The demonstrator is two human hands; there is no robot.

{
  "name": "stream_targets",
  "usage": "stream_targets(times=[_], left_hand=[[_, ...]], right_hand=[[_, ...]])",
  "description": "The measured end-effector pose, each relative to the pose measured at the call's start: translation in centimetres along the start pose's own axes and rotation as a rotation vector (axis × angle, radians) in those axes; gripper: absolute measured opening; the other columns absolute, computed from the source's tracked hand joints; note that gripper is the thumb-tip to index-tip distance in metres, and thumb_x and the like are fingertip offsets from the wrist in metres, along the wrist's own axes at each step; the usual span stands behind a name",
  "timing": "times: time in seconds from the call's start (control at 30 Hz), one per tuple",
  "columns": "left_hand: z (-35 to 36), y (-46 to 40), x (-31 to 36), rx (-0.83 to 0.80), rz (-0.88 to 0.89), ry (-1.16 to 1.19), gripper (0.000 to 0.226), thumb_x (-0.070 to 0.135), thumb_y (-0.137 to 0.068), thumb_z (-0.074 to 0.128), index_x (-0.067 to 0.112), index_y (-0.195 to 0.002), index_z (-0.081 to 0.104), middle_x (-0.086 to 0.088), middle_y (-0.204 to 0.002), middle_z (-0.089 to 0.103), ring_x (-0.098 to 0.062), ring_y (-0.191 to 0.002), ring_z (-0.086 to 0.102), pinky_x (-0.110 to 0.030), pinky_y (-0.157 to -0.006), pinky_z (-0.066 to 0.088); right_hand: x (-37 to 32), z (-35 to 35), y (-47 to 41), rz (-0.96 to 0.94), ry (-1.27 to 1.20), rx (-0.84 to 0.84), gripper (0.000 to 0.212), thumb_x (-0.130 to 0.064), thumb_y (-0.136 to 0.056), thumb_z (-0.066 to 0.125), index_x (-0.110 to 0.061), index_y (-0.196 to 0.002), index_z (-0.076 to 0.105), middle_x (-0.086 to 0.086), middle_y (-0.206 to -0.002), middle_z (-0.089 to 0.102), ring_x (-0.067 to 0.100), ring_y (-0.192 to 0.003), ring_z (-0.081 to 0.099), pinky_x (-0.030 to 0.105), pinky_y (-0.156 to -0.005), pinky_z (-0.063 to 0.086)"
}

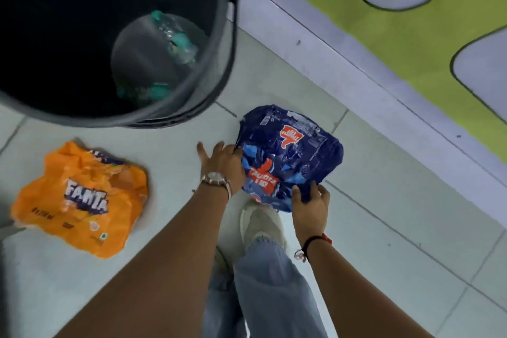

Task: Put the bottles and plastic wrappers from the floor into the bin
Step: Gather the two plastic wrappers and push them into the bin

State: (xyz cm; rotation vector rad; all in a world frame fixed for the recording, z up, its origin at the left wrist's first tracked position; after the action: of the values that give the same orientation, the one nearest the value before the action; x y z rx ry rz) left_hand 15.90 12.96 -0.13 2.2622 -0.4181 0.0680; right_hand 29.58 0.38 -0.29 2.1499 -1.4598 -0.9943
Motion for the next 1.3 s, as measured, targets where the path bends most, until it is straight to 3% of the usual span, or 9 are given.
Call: stream_targets(times=[0.13,0.47,0.67,0.93,1.1,1.23,1.3], left_hand=[[-0.7,6.0,-3.9,0.022,-0.110,0.049,0.053,0.034,-0.088,0.040,0.018,-0.138,0.030,-0.002,-0.146,0.037,-0.023,-0.140,0.020,-0.059,-0.113,0.003],[2.2,19.4,-17.8,0.071,-0.560,0.223,0.048,0.032,-0.092,0.033,0.024,-0.139,0.028,0.004,-0.147,0.035,-0.022,-0.138,0.024,-0.057,-0.113,0.007],[5.5,22.0,-23.6,0.153,-0.862,0.485,0.042,0.029,-0.093,0.033,0.021,-0.134,0.037,0.001,-0.139,0.047,-0.022,-0.130,0.037,-0.056,-0.111,0.012],[9.0,19.6,-27.3,0.180,-0.912,0.579,0.038,0.029,-0.093,0.035,0.021,-0.129,0.044,-0.005,-0.139,0.045,-0.026,-0.127,0.038,-0.055,-0.106,0.020],[11.2,17.6,-30.1,0.100,-0.960,0.702,0.036,0.040,-0.092,0.038,0.032,-0.124,0.051,-0.010,-0.150,0.028,-0.031,-0.134,0.026,-0.054,-0.107,0.018],[12.5,15.8,-32.1,0.099,-0.924,0.903,0.033,0.041,-0.091,0.039,0.030,-0.113,0.061,-0.010,-0.130,0.056,-0.035,-0.120,0.045,-0.049,-0.107,0.030],[12.6,14.8,-32.2,0.105,-0.908,1.005,0.032,0.040,-0.091,0.043,0.026,-0.110,0.064,-0.014,-0.124,0.060,-0.038,-0.116,0.048,-0.046,-0.106,0.034]], right_hand=[[-2.9,-0.6,3.9,-0.123,0.181,-0.024,0.045,-0.026,-0.091,0.055,-0.003,-0.129,0.047,0.018,-0.136,0.044,0.037,-0.115,0.052,0.047,-0.097,0.047],[-10.6,7.9,14.3,-0.474,0.445,-0.312,0.041,-0.027,-0.089,0.055,-0.008,-0.125,0.050,0.016,-0.130,0.051,0.035,-0.111,0.053,0.042,-0.095,0.047],[-13.6,15.4,17.3,-0.756,0.663,-0.424,0.050,-0.034,-0.091,0.051,-0.013,-0.136,0.040,0.009,-0.144,0.041,0.026,-0.130,0.038,0.050,-0.113,0.027],[-14.5,20.9,15.5,-0.891,0.824,-0.544,0.062,-0.036,-0.091,0.050,-0.019,-0.143,0.021,0.006,-0.152,0.030,0.026,-0.138,0.029,0.060,-0.113,0.016],[-14.9,24.5,13.1,-0.842,1.012,-0.587,0.063,-0.047,-0.093,0.040,-0.031,-0.144,0.007,0.013,-0.156,0.012,0.031,-0.143,0.013,0.067,-0.110,0.009],[-14.8,26.6,12.1,-0.738,1.058,-0.622,0.060,-0.046,-0.093,0.042,-0.034,-0.143,0.012,0.014,-0.155,0.014,0.033,-0.142,0.014,0.068,-0.109,0.008],[-14.8,27.2,11.8,-0.718,1.044,-0.634,0.061,-0.043,-0.092,0.046,-0.033,-0.143,0.015,0.013,-0.152,0.021,0.034,-0.139,0.021,0.067,-0.109,0.011]])
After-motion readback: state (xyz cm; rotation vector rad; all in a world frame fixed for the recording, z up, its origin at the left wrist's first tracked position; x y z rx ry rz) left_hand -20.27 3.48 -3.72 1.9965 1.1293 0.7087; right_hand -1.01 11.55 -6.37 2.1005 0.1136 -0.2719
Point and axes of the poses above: each hand's wrist, its own y-axis away from the middle knuckle, its own z-axis out of the palm, x = y × z, the point moved 1 cm from there along -y, towards the middle knuckle
